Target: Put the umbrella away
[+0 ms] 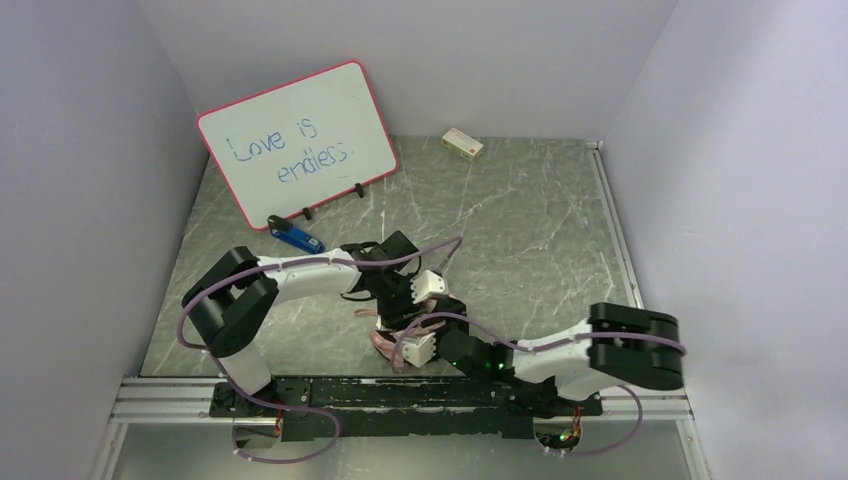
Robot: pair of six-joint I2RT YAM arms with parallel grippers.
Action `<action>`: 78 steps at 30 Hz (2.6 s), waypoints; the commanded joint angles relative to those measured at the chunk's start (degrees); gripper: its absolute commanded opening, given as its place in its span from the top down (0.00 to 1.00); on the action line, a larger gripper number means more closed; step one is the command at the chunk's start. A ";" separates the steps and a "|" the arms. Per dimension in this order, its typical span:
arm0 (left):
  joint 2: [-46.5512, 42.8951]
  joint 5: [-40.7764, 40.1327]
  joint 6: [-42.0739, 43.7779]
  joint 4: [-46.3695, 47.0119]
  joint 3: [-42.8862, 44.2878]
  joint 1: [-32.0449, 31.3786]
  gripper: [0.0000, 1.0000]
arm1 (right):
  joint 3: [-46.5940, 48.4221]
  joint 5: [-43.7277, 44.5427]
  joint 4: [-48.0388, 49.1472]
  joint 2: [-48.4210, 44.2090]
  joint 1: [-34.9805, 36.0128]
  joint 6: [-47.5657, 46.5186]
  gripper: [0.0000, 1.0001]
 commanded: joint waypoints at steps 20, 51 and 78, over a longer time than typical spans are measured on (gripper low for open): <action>-0.77 -10.67 1.20 5.02 -2.37 -0.71 0.95 | 17.58 -18.71 -59.57 -41.32 2.29 23.70 0.35; -0.75 -10.05 4.39 0.14 -0.70 7.69 0.95 | 27.74 12.12 -79.82 -36.97 1.93 113.67 0.45; 0.48 -9.89 3.60 0.13 -0.46 7.99 0.95 | 14.17 -39.63 -52.09 -18.38 -44.68 85.15 0.38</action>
